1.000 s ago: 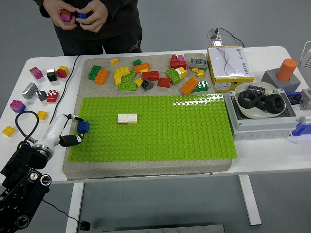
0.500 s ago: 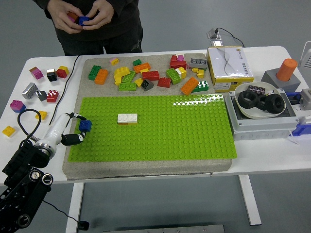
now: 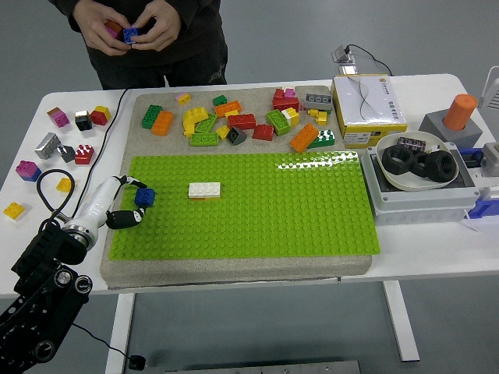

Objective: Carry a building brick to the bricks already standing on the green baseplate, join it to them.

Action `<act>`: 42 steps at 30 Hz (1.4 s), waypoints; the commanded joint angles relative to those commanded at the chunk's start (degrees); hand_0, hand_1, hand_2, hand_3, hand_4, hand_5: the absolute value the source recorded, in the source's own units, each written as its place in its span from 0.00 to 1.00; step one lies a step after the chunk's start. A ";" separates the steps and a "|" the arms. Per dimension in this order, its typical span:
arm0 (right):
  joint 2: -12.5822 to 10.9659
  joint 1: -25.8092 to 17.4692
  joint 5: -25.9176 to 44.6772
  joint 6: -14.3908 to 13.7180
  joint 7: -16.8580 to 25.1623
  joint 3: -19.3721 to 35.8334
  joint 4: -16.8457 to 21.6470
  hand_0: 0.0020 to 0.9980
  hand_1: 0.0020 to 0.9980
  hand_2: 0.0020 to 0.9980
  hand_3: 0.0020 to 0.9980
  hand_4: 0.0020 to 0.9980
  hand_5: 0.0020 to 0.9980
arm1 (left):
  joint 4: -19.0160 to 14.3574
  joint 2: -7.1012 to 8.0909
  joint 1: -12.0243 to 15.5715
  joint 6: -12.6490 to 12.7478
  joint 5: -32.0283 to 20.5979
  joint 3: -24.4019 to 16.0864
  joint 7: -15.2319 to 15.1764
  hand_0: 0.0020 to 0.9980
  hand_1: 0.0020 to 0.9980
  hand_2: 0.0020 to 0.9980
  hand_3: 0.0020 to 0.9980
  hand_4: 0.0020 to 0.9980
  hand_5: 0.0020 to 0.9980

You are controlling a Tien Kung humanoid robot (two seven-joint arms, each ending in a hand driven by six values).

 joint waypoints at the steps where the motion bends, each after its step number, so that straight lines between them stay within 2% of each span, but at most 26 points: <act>1: -0.01 0.02 -0.03 0.00 0.01 0.02 0.00 0.64 0.62 0.64 0.72 0.80 1.00 | 0.04 -0.06 -0.14 0.02 0.01 0.09 -0.01 0.99 0.94 0.91 0.47 0.51 0.00; 23: -0.02 0.28 -0.08 0.00 -0.02 -0.06 0.00 0.64 0.62 0.64 0.72 0.80 1.00 | 1.43 -0.54 -2.92 0.12 0.02 2.20 -0.08 0.99 0.94 0.91 0.48 0.51 0.00; 42: -0.02 0.44 -0.44 0.03 -0.11 0.15 0.00 0.64 0.62 0.64 0.72 0.80 1.00 | 4.34 -1.02 -4.85 0.66 -0.11 4.29 -0.87 0.99 0.93 0.91 0.48 0.52 0.00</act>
